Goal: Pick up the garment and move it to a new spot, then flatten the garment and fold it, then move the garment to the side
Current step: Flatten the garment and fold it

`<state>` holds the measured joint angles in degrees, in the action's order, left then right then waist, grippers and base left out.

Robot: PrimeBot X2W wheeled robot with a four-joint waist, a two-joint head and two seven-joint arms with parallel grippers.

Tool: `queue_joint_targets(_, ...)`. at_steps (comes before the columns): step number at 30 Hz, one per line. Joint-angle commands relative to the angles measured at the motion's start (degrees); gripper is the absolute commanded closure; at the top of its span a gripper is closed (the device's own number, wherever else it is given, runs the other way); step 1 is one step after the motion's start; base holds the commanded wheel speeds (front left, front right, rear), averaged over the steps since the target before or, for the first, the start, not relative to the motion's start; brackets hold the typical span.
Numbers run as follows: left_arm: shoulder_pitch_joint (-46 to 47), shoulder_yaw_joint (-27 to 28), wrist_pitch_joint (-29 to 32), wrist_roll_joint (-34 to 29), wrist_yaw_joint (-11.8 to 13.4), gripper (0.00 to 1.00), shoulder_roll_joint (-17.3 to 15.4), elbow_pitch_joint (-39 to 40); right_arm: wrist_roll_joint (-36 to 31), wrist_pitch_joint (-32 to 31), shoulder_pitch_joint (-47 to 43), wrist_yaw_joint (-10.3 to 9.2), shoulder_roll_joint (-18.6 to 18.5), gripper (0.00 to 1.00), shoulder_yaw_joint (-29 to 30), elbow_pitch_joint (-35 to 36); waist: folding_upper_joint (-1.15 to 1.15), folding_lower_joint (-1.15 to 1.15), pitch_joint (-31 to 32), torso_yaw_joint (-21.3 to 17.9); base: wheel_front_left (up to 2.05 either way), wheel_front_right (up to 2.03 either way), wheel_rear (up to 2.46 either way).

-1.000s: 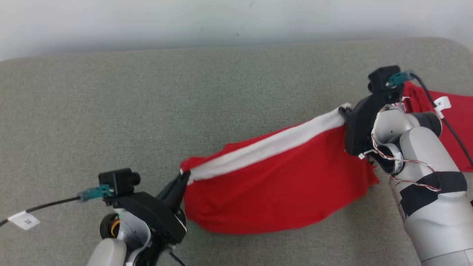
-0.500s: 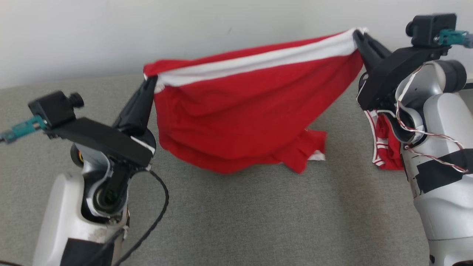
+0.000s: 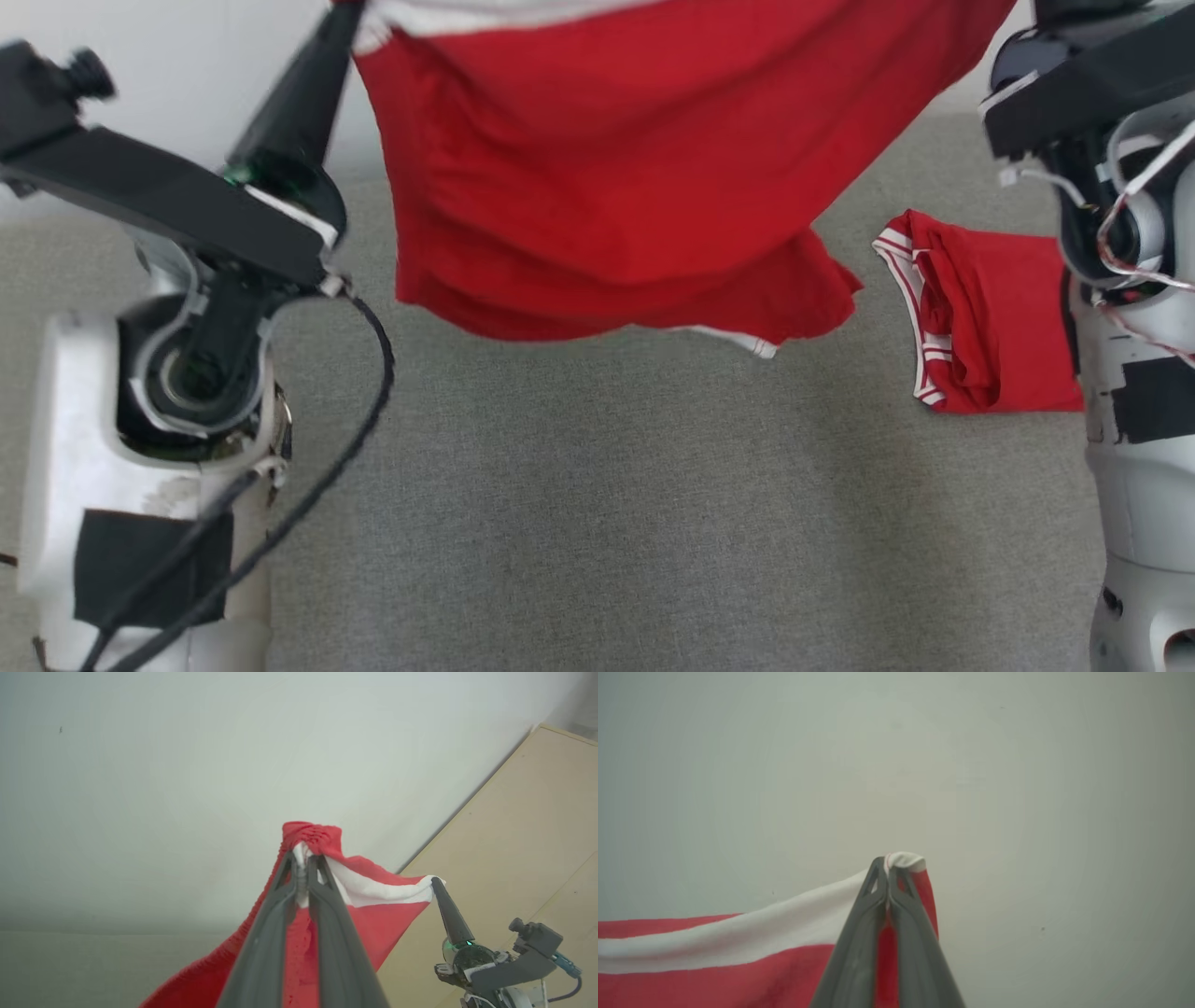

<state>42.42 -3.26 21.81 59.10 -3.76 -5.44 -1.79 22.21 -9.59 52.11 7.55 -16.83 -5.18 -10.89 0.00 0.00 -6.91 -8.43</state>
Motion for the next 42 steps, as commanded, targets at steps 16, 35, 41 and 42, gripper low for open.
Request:
queue_joint_targets(16,16.73,-1.66,-1.76,-2.18,5.14,1.0,-1.0,-2.71,0.54,-1.12,16.42,-0.15,-3.29,1.0,-10.06,-6.36,0.0,0.0,-16.02,-2.64,0.0,0.0,0.0)
queue_joint_targets(35,37.99,-6.76,-27.15,-10.45,-3.86,1.0,-5.14,-17.28,-5.11,14.58,37.26,-0.15,-5.61,1.0,-16.11,-17.13,0.0,0.0,-32.11,-1.92,0.0,0.0,0.0)
queue_joint_targets(41,27.36,-14.5,-26.79,-2.87,-3.72,1.0,-8.85,-15.87,1.17,10.26,28.72,-0.16,-9.35,1.0,-21.69,-15.76,0.0,0.0,-28.95,-0.65,0.0,0.0,0.0)
queue_joint_targets(42,25.11,-15.32,-26.56,-1.95,-3.72,1.0,-9.48,-15.38,2.88,9.17,26.5,-0.16,-10.13,1.0,-22.29,-14.65,0.0,0.0,-28.06,-0.35,0.0,0.0,0.0)
